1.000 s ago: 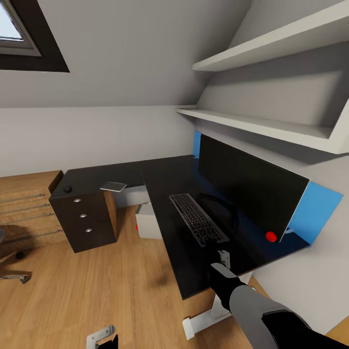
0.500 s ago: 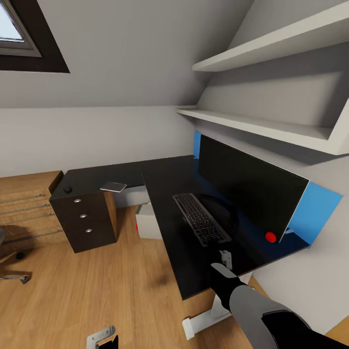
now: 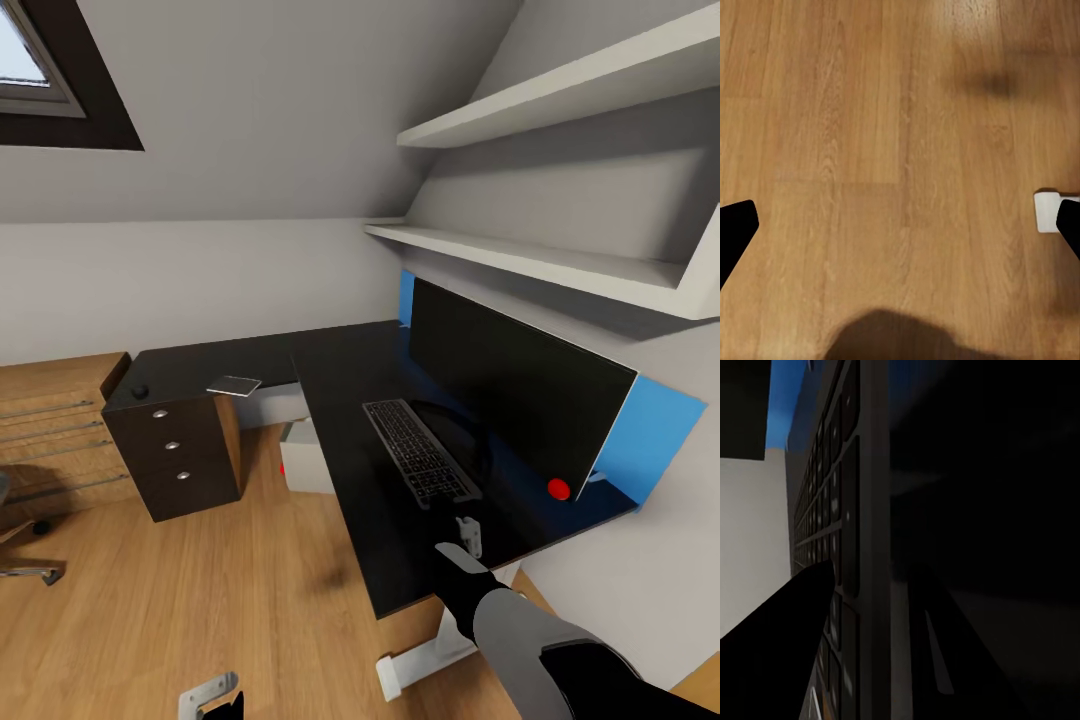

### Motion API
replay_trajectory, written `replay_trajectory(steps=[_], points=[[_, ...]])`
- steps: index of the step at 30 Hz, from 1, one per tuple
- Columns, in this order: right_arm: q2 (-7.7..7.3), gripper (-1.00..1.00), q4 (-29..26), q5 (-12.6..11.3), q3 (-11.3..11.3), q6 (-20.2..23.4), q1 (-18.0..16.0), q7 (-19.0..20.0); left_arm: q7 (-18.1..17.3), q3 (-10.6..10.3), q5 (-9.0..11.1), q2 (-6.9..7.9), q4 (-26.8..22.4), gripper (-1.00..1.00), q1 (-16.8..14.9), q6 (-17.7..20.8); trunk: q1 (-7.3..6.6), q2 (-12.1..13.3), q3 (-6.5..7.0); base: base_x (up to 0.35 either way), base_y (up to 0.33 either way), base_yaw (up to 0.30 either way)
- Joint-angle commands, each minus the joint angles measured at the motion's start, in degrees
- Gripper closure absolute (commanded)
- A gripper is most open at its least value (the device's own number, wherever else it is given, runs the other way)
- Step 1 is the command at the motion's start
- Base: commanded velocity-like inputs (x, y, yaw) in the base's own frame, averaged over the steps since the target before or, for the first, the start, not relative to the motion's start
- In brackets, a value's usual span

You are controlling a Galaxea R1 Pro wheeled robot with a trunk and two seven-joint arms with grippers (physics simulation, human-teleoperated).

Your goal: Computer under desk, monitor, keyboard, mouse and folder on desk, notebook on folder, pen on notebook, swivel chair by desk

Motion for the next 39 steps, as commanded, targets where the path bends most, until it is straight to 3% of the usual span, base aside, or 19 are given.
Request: replay_trajectory(steps=[1,11,39], points=[[0.0,1.0,0.1,-0.6,0.4,-0.2,-0.1,0.3,0.4,-0.5,0.6,0.08,0.0,-1.0,-0.1,-0.4,0.01,-0.1,-0.07,0.0,0.0,0.0],[0.0,1.0,0.1,-0.6,0.5,0.2,-0.1,0.0,0.4,-0.5,0.6,0.06,0.0,-1.0,-0.1,-0.5,0.01,-0.1,-0.07,0.116,0.026,0.0],[0.0,1.0,0.1,-0.6,0.5,0.2,-0.1,-0.1,0.4,-0.5,0.6,0.05,0.0,-1.0,-0.1,-0.5,0.01,-0.1,-0.07,0.003,0.003,0.0]])
